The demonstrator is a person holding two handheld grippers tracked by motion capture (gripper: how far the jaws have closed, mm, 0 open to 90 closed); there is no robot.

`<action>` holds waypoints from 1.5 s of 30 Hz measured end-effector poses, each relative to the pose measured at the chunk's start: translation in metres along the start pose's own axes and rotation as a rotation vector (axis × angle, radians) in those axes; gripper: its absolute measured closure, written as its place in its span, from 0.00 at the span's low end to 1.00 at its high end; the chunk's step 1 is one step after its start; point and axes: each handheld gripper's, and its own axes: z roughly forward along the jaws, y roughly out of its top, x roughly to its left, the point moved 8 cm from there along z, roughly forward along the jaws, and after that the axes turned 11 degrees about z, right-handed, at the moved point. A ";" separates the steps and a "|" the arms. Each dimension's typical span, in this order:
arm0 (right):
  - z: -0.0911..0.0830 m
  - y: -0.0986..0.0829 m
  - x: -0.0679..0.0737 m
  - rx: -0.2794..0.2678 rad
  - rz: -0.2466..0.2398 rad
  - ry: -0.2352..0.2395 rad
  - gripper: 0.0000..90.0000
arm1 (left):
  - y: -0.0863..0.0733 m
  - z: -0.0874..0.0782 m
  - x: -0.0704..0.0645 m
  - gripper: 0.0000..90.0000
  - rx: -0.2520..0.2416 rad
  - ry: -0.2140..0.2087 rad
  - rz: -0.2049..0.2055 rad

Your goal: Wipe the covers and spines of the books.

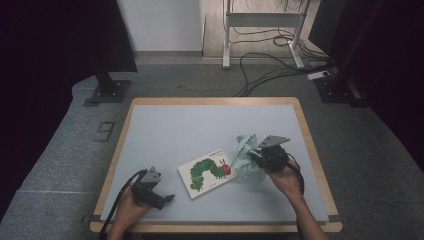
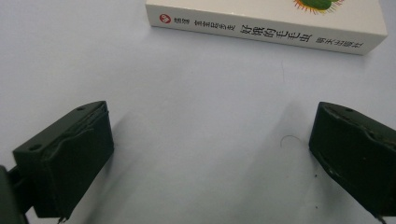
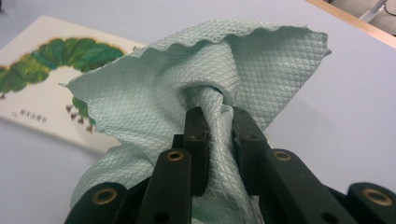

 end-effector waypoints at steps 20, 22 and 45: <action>-0.053 -0.079 -0.052 0.045 0.108 -0.137 0.86 | 0.000 0.000 0.000 0.00 0.000 0.000 0.000; -0.052 -0.089 -0.056 0.060 0.114 -0.156 0.86 | 0.000 0.000 0.000 0.00 0.000 0.001 0.000; -0.046 -0.111 -0.060 0.055 0.179 -0.138 0.50 | 0.000 0.000 0.000 0.00 0.002 0.003 0.001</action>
